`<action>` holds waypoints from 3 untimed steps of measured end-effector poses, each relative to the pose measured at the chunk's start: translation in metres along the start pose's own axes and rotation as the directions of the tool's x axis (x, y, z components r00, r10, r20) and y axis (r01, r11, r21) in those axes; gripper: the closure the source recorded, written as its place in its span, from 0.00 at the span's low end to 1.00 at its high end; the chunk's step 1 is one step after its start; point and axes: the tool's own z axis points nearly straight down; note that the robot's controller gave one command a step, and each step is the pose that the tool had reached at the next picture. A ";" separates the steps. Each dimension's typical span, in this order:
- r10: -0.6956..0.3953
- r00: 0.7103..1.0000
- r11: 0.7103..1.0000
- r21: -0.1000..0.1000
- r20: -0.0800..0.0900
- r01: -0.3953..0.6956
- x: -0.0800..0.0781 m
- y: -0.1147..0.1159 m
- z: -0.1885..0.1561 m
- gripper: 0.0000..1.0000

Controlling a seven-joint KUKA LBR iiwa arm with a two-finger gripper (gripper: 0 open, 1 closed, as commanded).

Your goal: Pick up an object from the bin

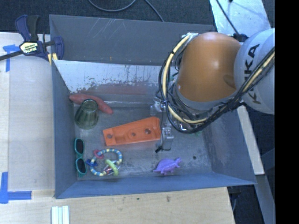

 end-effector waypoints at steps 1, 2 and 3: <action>0.002 1.000 1.000 -0.001 0.009 -0.002 -0.001 0.000 -0.005 0.00; 0.025 1.000 1.000 -0.002 0.015 -0.025 -0.015 -0.002 0.041 0.00; -0.026 1.000 1.000 0.000 0.013 0.026 -0.021 0.010 0.093 0.00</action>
Offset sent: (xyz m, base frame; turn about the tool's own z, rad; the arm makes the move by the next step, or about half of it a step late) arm 0.0301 -0.0059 -0.1215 0.0656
